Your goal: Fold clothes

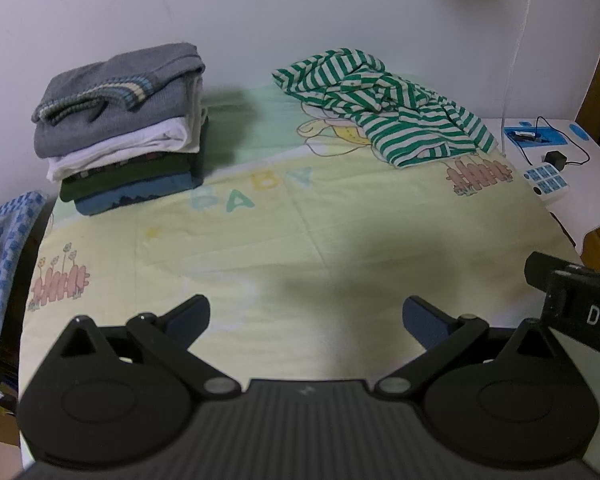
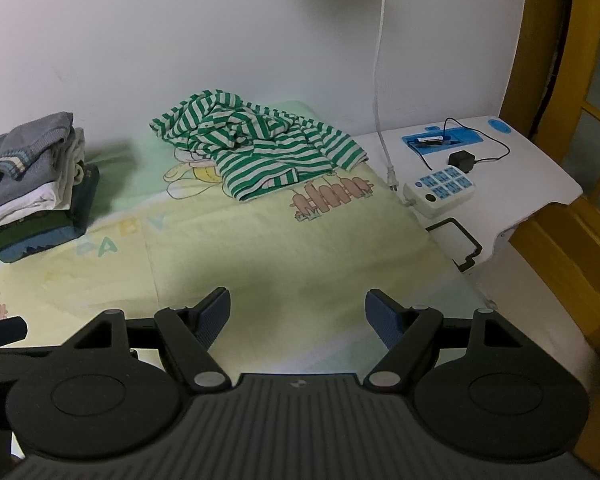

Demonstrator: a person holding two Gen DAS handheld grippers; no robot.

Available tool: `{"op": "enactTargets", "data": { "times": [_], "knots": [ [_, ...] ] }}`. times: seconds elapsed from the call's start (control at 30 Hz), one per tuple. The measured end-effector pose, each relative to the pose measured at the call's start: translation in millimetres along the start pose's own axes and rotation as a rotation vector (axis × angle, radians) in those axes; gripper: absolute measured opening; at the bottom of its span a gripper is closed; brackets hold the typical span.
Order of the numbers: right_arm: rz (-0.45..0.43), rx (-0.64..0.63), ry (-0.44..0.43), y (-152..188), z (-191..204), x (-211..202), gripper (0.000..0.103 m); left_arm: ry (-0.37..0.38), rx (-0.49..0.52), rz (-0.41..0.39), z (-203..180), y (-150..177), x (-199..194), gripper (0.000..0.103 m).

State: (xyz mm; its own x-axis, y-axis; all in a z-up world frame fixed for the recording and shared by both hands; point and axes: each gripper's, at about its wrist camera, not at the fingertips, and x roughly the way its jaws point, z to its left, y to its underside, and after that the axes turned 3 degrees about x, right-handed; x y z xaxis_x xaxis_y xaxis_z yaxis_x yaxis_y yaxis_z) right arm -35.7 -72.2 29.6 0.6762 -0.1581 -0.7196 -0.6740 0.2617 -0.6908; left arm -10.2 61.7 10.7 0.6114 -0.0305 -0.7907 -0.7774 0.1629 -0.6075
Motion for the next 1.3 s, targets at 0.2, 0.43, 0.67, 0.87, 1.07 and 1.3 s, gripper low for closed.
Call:
{"op": "enactTargets", "data": {
  "times": [0.2,0.43,0.67,0.87,1.07,1.3],
  "knots": [
    [0.004,-0.010,-0.005,-2,4,4,0.077,-0.002,-0.001,0.005,0,-2,4,0.103],
    [0.014,-0.009,-0.010,-3,5,8,0.077,-0.001,0.003,0.008,1,-2,7,0.103],
    [0.023,-0.006,-0.004,-3,6,11,0.078,0.003,0.005,0.016,2,-3,12,0.103],
    [0.029,-0.011,0.010,-3,11,13,0.078,0.010,0.001,0.024,7,-2,16,0.103],
    [0.031,-0.012,0.008,-2,14,13,0.078,0.007,-0.003,0.033,10,-2,20,0.103],
    [0.035,-0.029,0.009,-1,15,21,0.078,0.022,-0.015,0.059,15,1,37,0.103]
  ]
}}
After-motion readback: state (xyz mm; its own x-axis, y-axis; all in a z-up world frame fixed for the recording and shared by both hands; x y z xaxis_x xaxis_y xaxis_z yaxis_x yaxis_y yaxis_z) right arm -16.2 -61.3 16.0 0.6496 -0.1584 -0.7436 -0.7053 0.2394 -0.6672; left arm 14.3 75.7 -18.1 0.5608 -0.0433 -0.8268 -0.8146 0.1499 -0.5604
